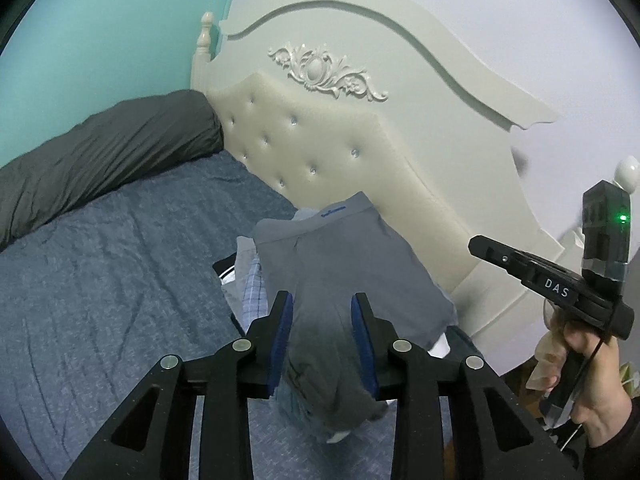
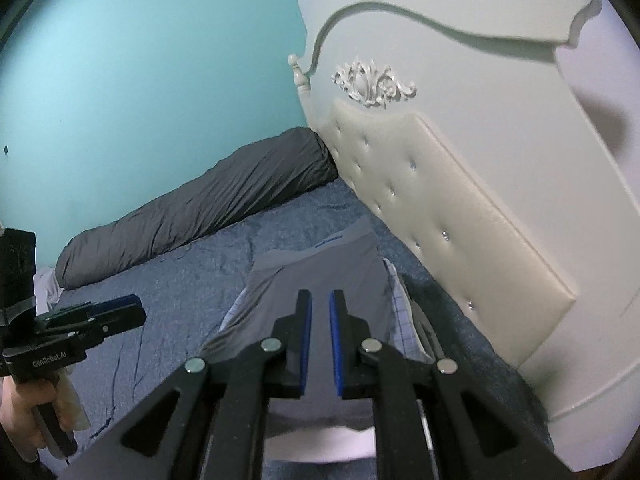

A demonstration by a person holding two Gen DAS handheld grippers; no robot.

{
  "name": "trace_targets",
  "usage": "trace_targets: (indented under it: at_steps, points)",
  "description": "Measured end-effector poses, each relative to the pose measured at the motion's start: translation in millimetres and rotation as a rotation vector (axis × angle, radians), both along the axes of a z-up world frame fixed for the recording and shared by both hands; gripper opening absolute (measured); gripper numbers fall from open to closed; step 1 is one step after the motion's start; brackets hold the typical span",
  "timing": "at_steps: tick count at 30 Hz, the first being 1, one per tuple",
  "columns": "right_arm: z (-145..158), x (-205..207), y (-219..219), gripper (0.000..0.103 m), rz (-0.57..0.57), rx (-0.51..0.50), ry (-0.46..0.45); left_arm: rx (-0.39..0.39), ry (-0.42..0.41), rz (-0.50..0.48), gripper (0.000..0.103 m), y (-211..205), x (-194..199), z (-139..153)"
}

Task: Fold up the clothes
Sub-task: 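Lower the folded garment onto the clothes stack and open both grippers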

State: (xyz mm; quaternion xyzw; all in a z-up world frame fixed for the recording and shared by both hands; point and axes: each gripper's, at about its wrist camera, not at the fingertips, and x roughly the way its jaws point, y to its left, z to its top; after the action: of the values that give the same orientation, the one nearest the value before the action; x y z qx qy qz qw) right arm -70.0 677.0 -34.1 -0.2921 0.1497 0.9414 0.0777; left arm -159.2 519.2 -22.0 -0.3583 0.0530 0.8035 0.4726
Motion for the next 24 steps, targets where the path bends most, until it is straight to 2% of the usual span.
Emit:
trace_targets:
  at_steps: [4,7,11,20,24]
  points:
    - [13,20,-20,0.019,0.0,0.025,0.016,0.006,0.011,0.0,0.039,-16,15,9]
    - [20,33,-34,0.024,-0.004,0.036,0.021,0.011,0.031,0.011,0.047,-32,26,17]
    - [27,53,-53,0.04,-0.009,0.032,0.027,0.016,0.052,0.023,0.054,-53,41,25]
    - [33,99,-81,0.06,-0.074,0.043,0.05,0.014,0.086,0.024,0.063,-92,74,33]
    - [33,118,-93,0.063,-0.097,0.047,0.048,0.017,0.098,0.022,0.068,-109,89,34]
